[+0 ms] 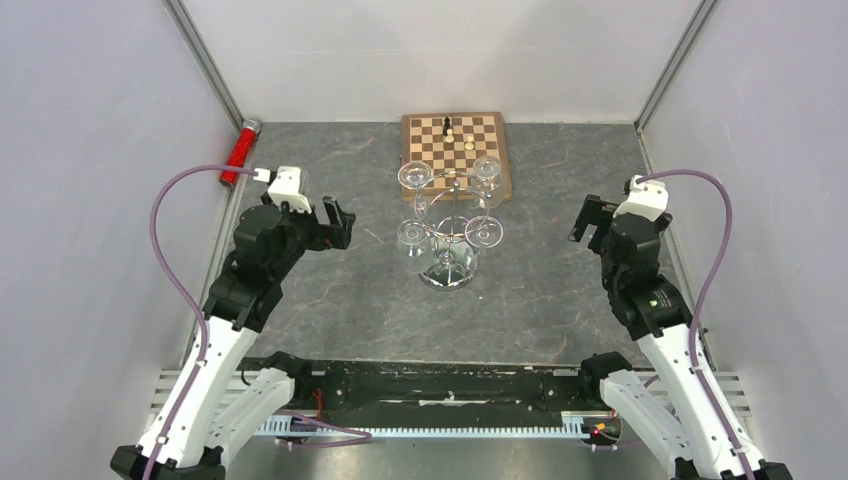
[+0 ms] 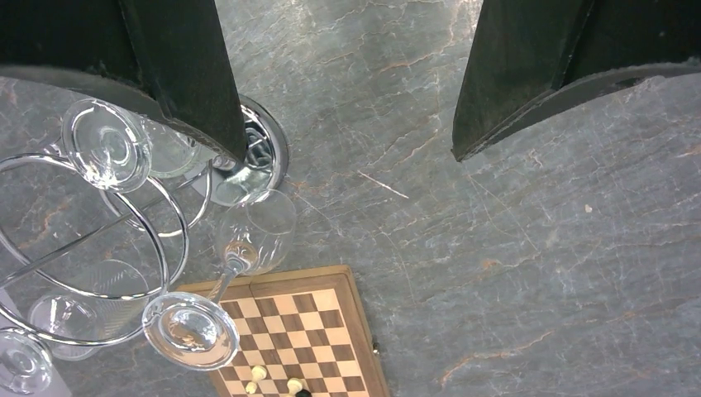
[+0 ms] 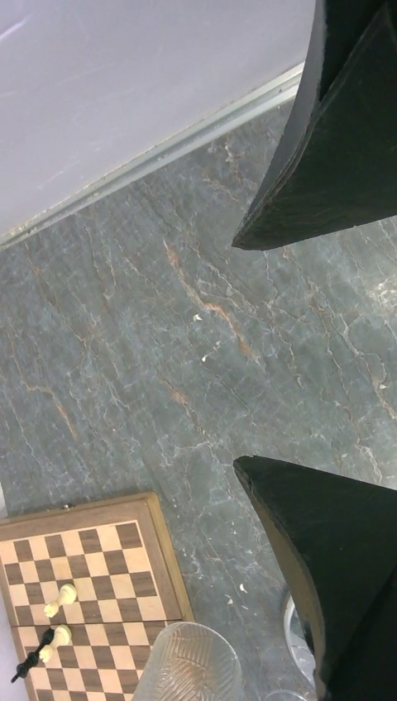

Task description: Take the wine glass off the wine glass rack

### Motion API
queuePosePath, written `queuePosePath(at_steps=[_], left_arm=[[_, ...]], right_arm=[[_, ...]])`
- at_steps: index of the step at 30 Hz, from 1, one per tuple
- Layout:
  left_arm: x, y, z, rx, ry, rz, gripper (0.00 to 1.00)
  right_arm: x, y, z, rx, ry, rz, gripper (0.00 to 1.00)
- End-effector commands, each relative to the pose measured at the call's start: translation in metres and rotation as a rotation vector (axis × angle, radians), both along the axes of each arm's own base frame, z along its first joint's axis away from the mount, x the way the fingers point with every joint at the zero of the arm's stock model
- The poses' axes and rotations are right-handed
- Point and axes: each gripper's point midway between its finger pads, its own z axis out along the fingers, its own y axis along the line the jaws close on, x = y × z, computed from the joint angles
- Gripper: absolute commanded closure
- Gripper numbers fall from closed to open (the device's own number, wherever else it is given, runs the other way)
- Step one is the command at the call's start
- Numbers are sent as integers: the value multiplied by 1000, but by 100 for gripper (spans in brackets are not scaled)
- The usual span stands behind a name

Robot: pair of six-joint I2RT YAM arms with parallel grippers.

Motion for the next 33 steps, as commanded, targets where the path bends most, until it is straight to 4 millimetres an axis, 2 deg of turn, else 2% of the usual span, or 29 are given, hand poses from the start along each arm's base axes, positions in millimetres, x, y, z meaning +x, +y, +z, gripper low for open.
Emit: queuePosePath(at_steps=[1,7,12,16,24,27,33], left_arm=[[0,0,-1,-52,22,27,0],[-2,-5,-4,-75,33,11,0],[-2,-3,1,-81,28,22,1],[-2,-14,4,-99,40,-28,1],[4,-32,9,-124,65,-111,0],[8,-36,12,-132,59,-123,1],[20,-29,1,-99,78,-66,4]], right_arm=[[-7,-10,24,-33,-30,-36,2],[-7,-1,24,-44,0,29,2],[-5,5,34,-63,22,76,2],[-1,12,43,-66,18,117,2],[8,53,69,-62,-7,369,2],[13,76,76,-41,-10,488,1],[21,128,102,-16,-65,687,8]])
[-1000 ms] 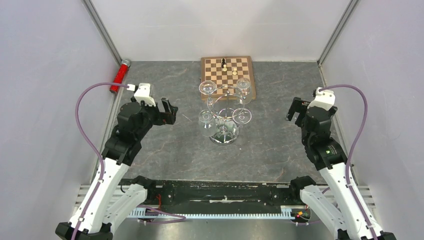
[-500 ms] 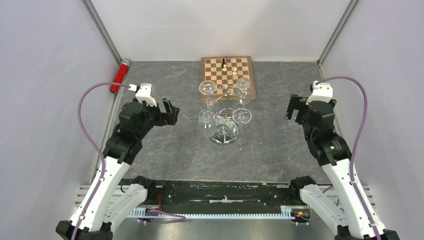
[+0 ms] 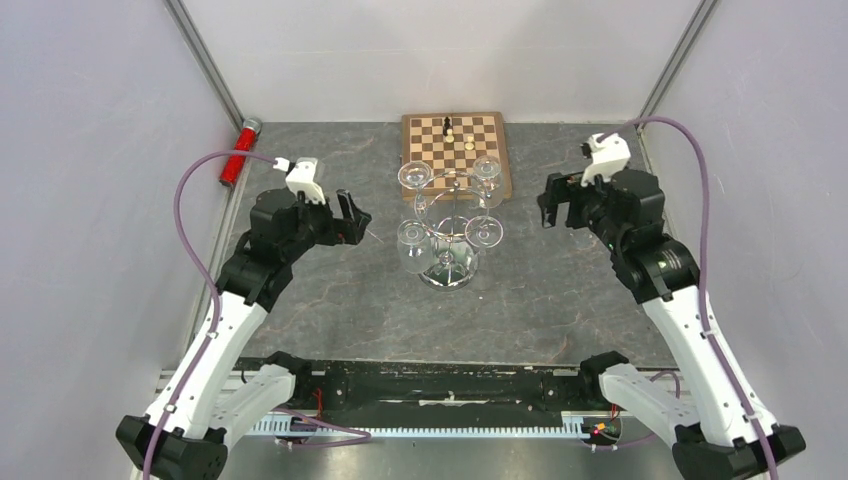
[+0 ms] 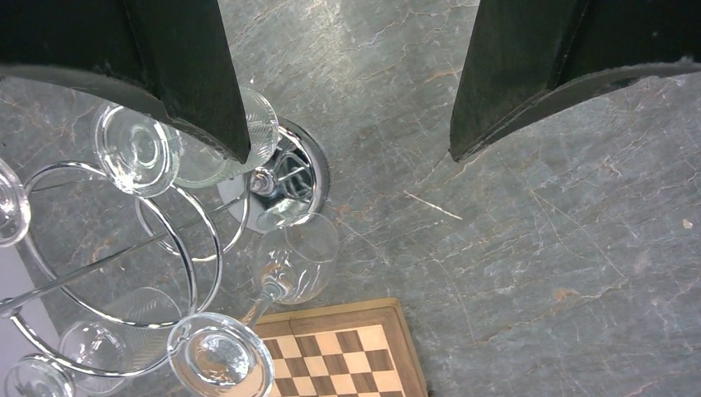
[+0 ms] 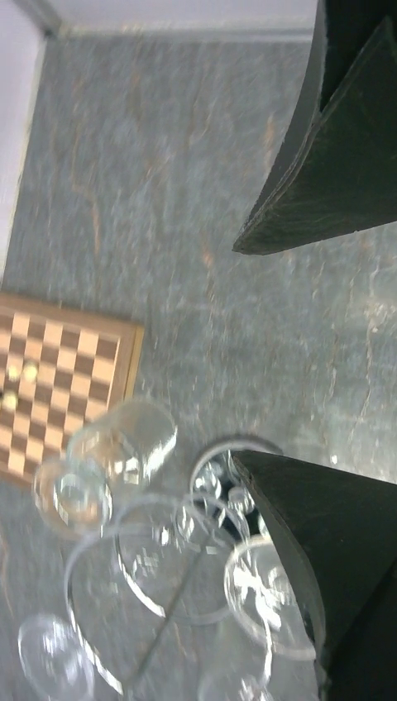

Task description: Take the wine glass off the wine glass rack

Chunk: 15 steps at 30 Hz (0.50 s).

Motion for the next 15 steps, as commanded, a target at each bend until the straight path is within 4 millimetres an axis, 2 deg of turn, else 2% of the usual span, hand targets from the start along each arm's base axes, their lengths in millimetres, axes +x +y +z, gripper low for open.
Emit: queuePosePath(at_steps=[1,8,13,15], left_arm=[[11,2,17,-23,-44,41,4],[11,13,6,0,-32,96,6],[8,15,6,-6,-45,104,6],[7,16,7,-10,-49,104,6]], right_arm=[[1,51,42,38,-101,212,8],[-4,110,62,28,-154,372,11],[-11,143,70,20,-189,467,14],[-10,149,67,6,-176,465,15]])
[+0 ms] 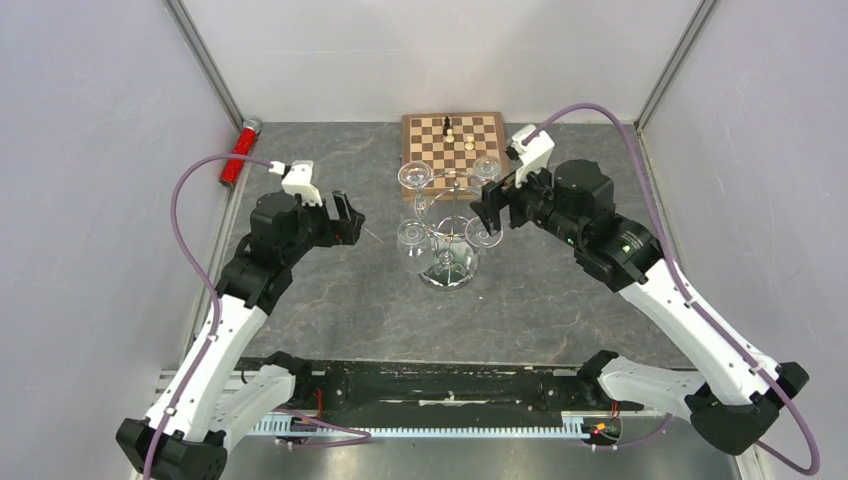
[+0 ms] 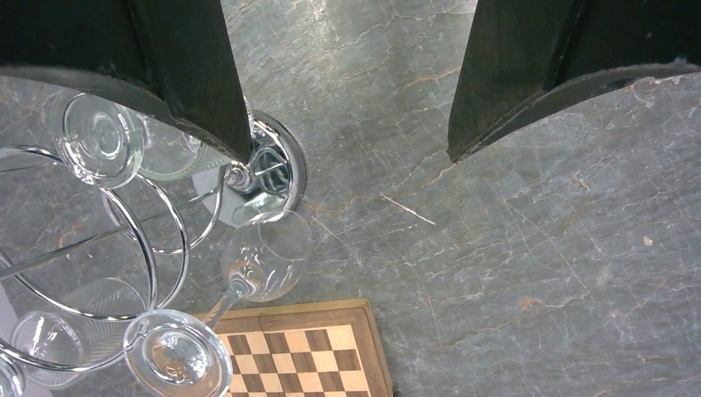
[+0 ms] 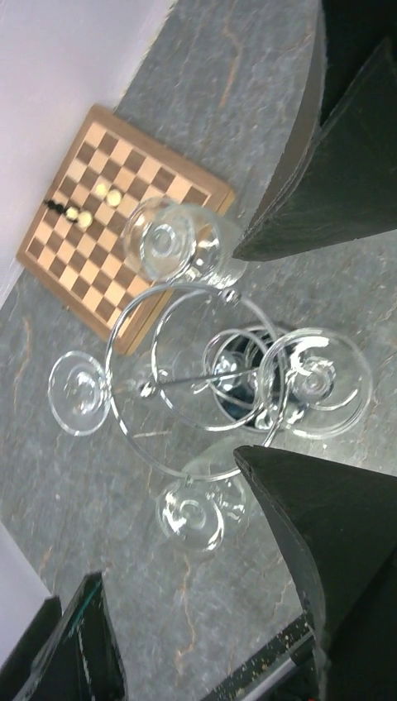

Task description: Take the wine glass off the wine glass rack

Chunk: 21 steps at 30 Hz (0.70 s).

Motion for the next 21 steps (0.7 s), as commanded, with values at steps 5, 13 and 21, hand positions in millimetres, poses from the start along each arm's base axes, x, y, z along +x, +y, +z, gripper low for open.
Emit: queuePosePath(at_steps=[5,13,21], left_arm=[[-1,2,14,-48,-58,24,6],[-3,-3,15,-65,-53,2,7],[-6,-3,17,-75,-59,-1,7]], right_arm=[[-3,9,28,14,-54,-26,17],[-16,-15,12,76,103,-176,26],[-30,-20,-7,186,242,-247,31]])
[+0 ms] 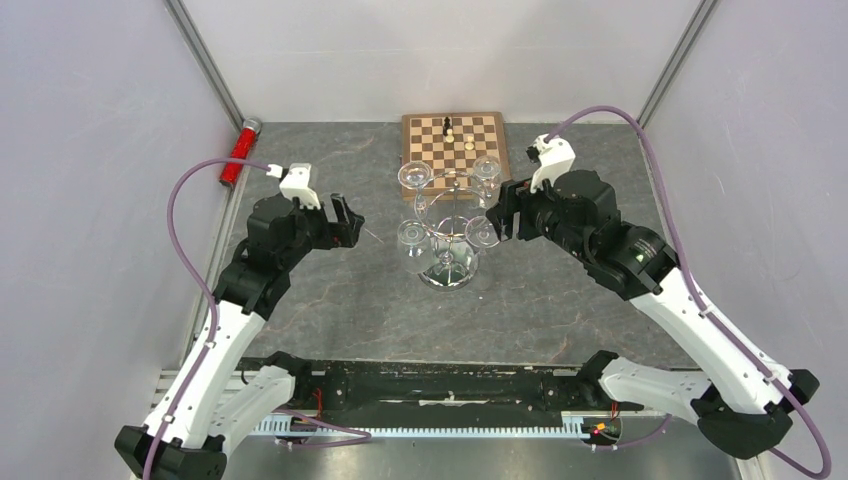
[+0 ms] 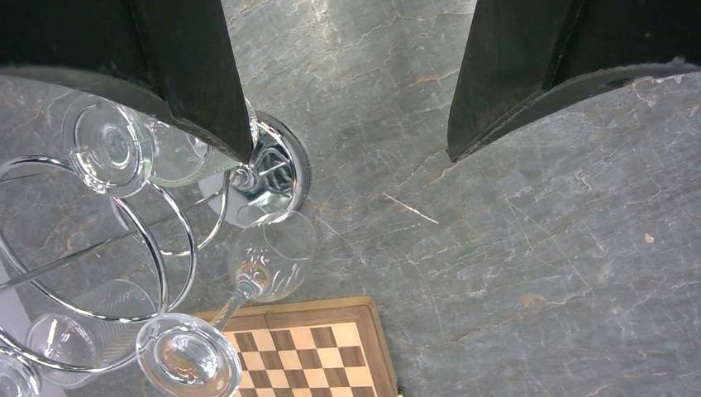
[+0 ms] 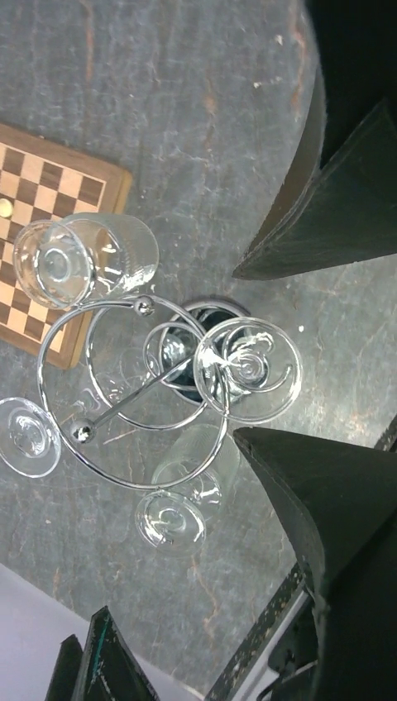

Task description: Take the wine glass off the wine glass rack

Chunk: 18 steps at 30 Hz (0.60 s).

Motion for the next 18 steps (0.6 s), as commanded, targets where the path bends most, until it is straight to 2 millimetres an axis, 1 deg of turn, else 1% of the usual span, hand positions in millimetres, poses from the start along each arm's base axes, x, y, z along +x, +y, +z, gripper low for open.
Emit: queuePosePath(at_steps=[1,4,9,14,18], left_arm=[[0,-3,14,-65,-40,5,7],[-1,-3,14,-67,-42,6,7],[-2,-2,15,-65,-44,9,7],[-3,0,16,-64,-51,18,7],[-3,1,16,-64,-50,21,7]], right_arm=[[-10,-5,6,129,50,-77,33],[-15,-4,-4,171,91,-92,35],[-23,-3,-26,213,164,-112,35],[-28,-5,-43,262,202,-141,35],[-31,-2,-52,345,226,-165,37]])
